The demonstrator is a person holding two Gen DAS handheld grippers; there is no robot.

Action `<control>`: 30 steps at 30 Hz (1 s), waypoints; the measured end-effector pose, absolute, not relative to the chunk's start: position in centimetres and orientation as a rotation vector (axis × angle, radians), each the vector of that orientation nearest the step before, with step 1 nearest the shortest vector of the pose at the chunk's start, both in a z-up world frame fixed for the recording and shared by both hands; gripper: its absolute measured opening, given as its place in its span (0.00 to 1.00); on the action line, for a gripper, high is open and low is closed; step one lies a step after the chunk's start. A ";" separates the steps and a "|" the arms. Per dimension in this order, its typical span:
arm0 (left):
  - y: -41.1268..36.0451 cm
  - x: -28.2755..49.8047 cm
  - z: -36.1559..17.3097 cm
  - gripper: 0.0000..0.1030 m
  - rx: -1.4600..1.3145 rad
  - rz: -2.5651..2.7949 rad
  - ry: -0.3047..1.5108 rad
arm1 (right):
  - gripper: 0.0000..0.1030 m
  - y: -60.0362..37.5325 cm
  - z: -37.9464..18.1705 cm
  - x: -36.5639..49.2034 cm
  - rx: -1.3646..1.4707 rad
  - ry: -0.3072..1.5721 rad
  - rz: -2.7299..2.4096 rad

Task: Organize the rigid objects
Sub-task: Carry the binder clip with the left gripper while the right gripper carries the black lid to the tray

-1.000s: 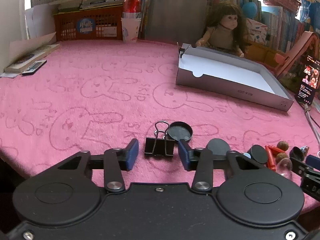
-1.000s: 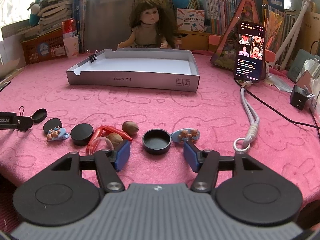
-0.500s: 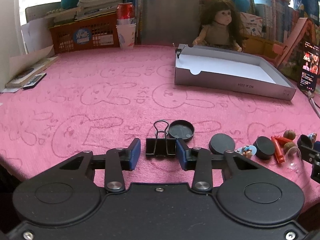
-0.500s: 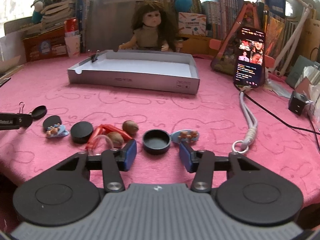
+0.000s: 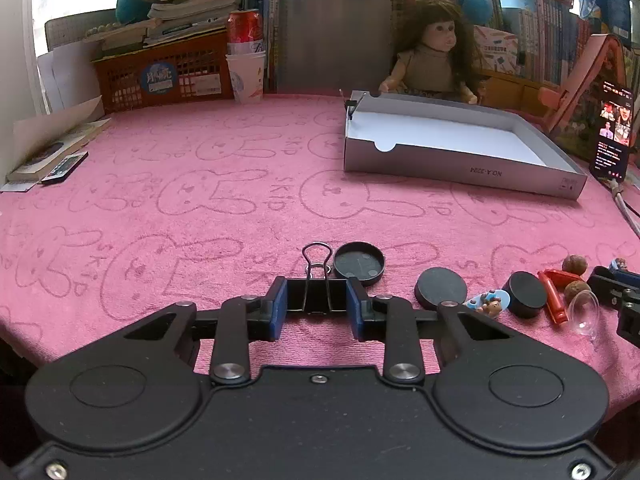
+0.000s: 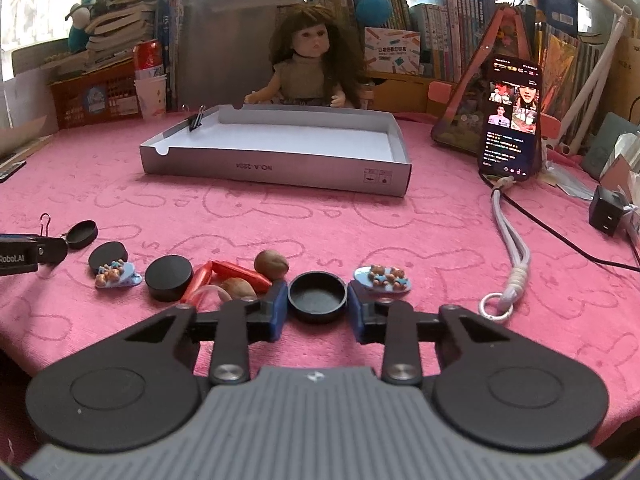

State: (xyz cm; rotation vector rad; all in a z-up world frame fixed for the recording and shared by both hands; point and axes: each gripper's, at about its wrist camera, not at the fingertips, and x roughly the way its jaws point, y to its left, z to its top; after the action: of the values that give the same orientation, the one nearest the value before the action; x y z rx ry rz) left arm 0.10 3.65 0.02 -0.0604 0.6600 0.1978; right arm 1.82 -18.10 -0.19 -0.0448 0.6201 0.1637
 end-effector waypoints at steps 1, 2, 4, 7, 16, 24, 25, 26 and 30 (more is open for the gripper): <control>3.7 0.1 0.1 0.28 -0.064 0.197 0.661 | 0.36 -18.1 -0.2 1.8 -0.041 0.620 0.166; 3.7 0.1 0.1 0.28 -0.069 0.194 0.663 | 0.36 -18.1 -0.1 1.8 -0.036 0.620 0.169; 3.9 0.1 0.3 0.28 -0.082 0.186 0.666 | 0.36 -18.2 0.1 1.8 -0.025 0.616 0.173; 3.9 0.0 0.8 0.28 -0.094 0.176 0.658 | 0.36 -18.3 0.5 1.7 -0.018 0.605 0.176; 3.4 0.1 2.4 0.28 -0.094 0.153 0.610 | 0.36 -18.5 1.5 1.8 0.010 0.583 0.190; 2.0 1.3 3.3 0.28 -0.110 0.088 0.599 | 0.36 -18.6 1.9 2.4 0.049 0.580 0.203; 1.7 1.4 3.4 0.28 -0.110 0.078 0.598 | 0.36 -18.5 2.0 2.5 0.051 0.579 0.205; 1.4 1.6 3.4 0.28 -0.109 0.067 0.597 | 0.36 -18.4 2.0 2.5 0.054 0.577 0.208; 0.4 2.0 3.5 0.28 -0.108 0.037 0.596 | 0.36 -18.2 2.2 2.6 0.067 0.573 0.217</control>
State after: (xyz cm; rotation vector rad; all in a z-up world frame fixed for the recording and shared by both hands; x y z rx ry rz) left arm 1.99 0.42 3.53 -0.1075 0.5958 0.0370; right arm 2.61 -18.24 2.16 0.0675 0.5732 0.2174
